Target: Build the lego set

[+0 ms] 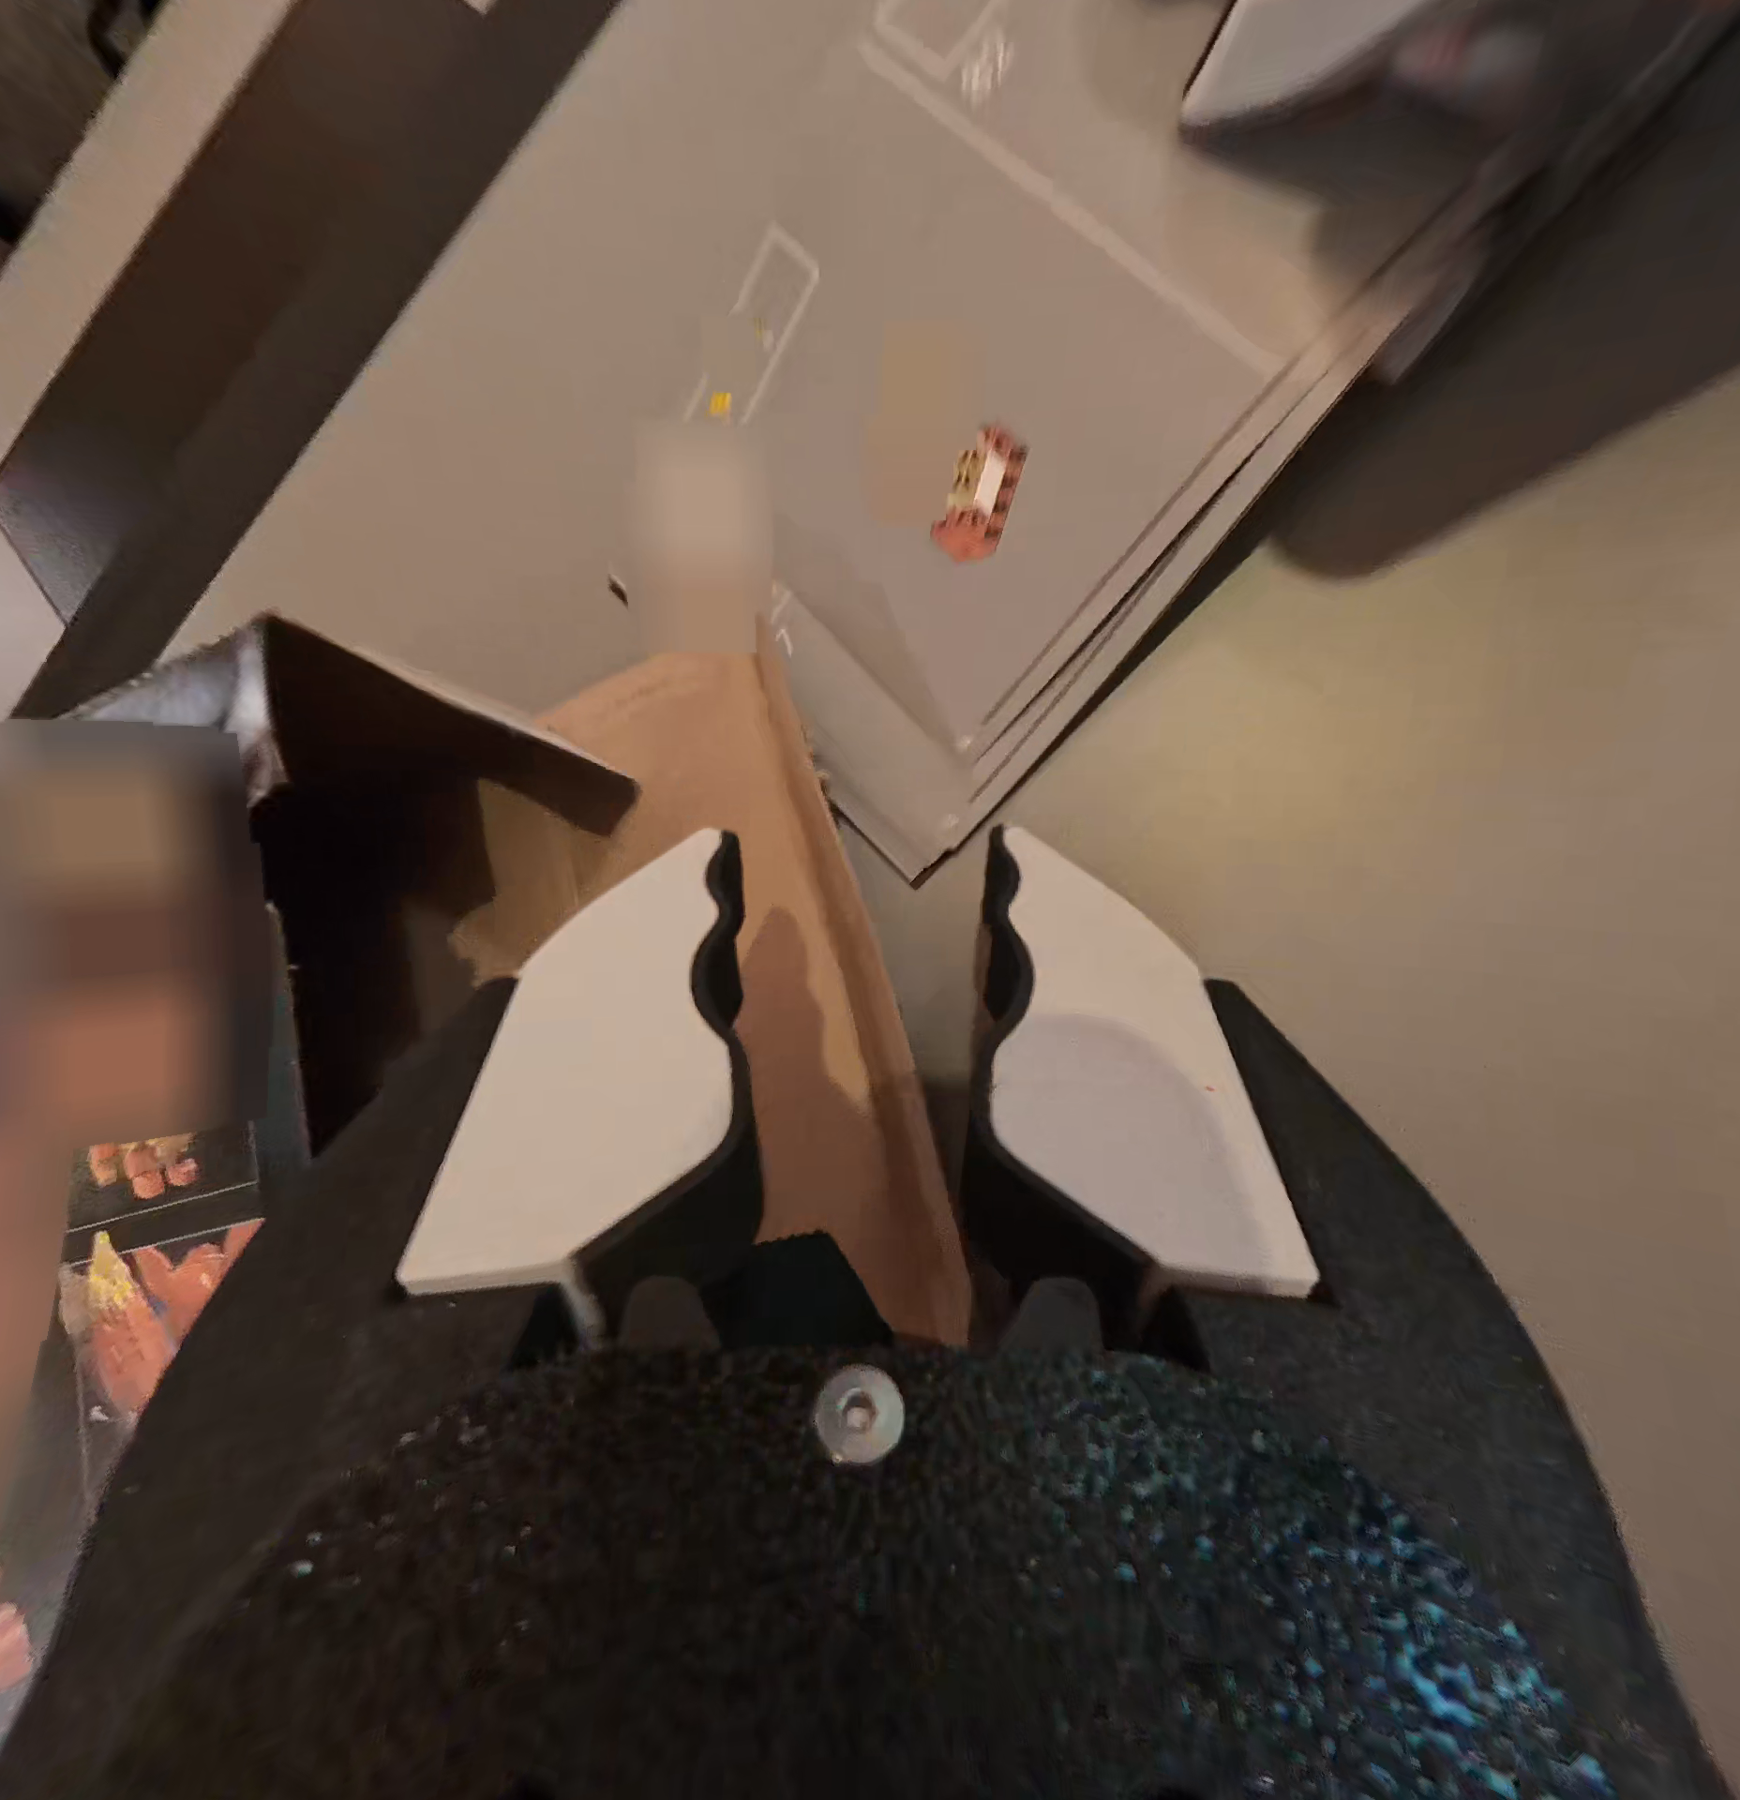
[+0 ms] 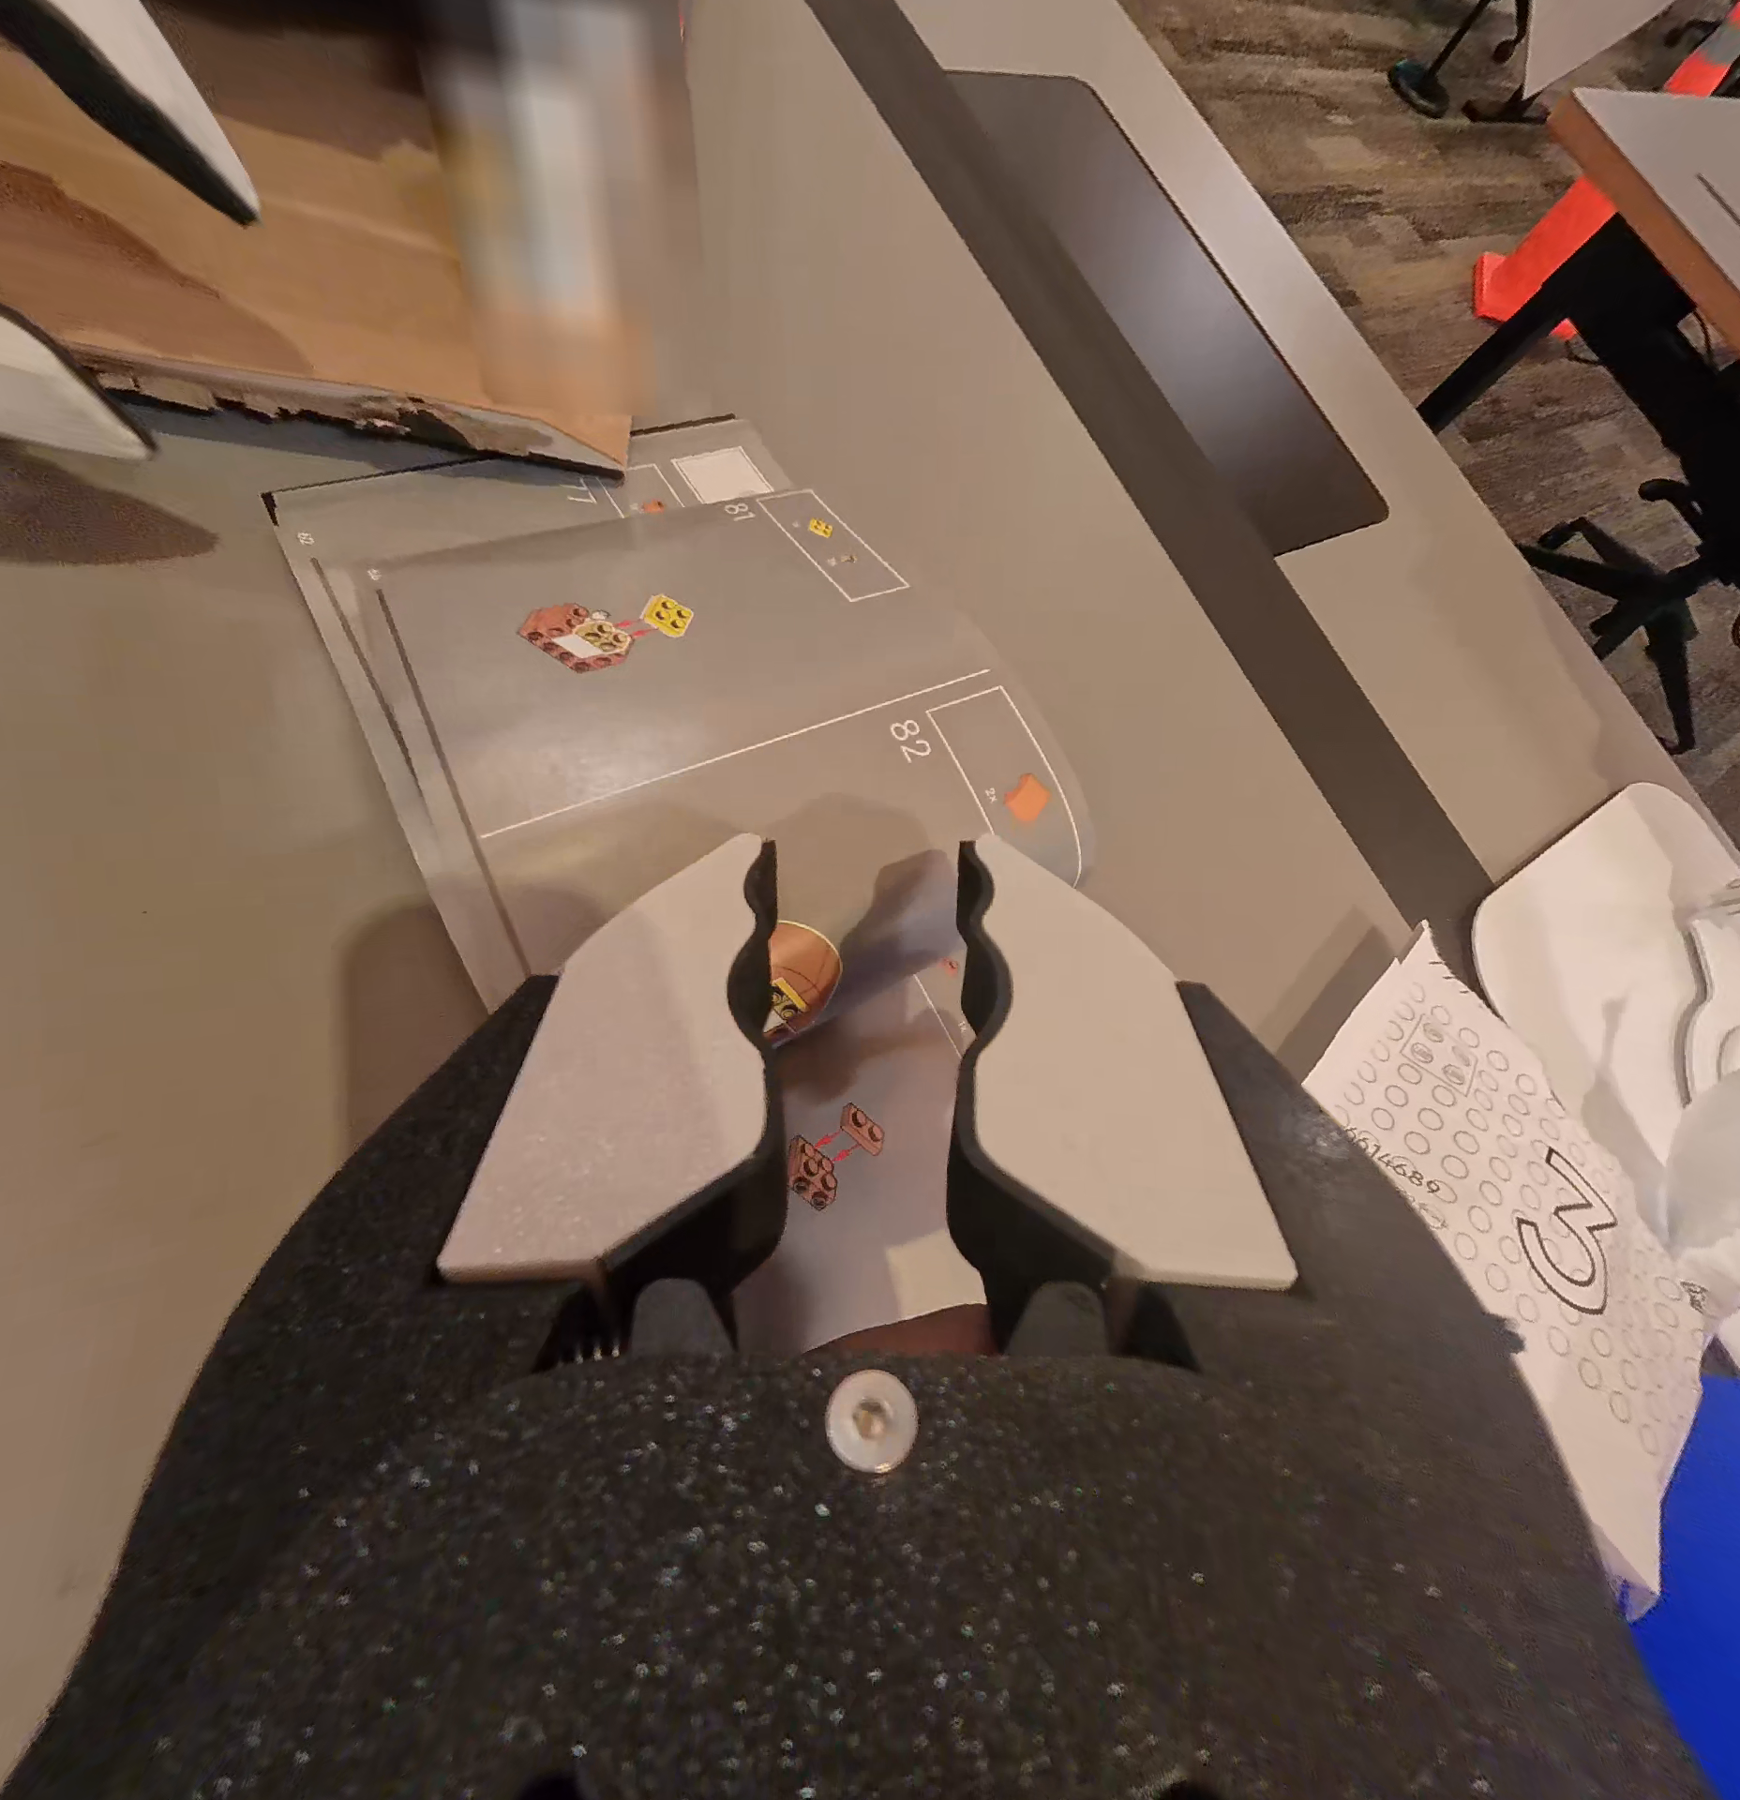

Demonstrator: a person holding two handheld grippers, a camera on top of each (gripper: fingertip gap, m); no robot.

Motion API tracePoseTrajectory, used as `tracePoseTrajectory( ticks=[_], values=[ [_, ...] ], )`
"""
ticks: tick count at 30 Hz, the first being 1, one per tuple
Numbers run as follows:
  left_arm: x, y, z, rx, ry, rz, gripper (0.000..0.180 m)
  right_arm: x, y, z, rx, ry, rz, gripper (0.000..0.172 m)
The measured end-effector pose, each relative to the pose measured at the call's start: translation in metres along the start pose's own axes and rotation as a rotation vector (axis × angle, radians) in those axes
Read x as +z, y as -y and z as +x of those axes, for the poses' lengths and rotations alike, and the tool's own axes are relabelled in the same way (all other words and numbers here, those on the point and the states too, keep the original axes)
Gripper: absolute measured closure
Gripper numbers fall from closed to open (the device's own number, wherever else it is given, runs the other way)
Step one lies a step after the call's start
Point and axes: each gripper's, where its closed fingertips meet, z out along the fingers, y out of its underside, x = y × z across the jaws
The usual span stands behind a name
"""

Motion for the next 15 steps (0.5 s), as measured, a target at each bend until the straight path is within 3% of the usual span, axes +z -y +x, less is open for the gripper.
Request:
tracePoseTrajectory(
  ticks=[4,7,15],
  values=[
    [0.015,-0.016,-0.004,0.031,0.028,-0.086,0.145,0.001,0.0,-0.001,0.002,0.003,0.004,0.137],
    [0.02,-0.022,-0.006,0.03,0.021,-0.108,0.17,0.004,0.001,-0.004,0.001,0.011,0.006,0.138],
    [0.013,-0.018,-0.013,-0.022,0.011,-0.054,0.177,0.014,0.01,-0.015,-0.027,0.041,-0.008,0.139]
  ],
)
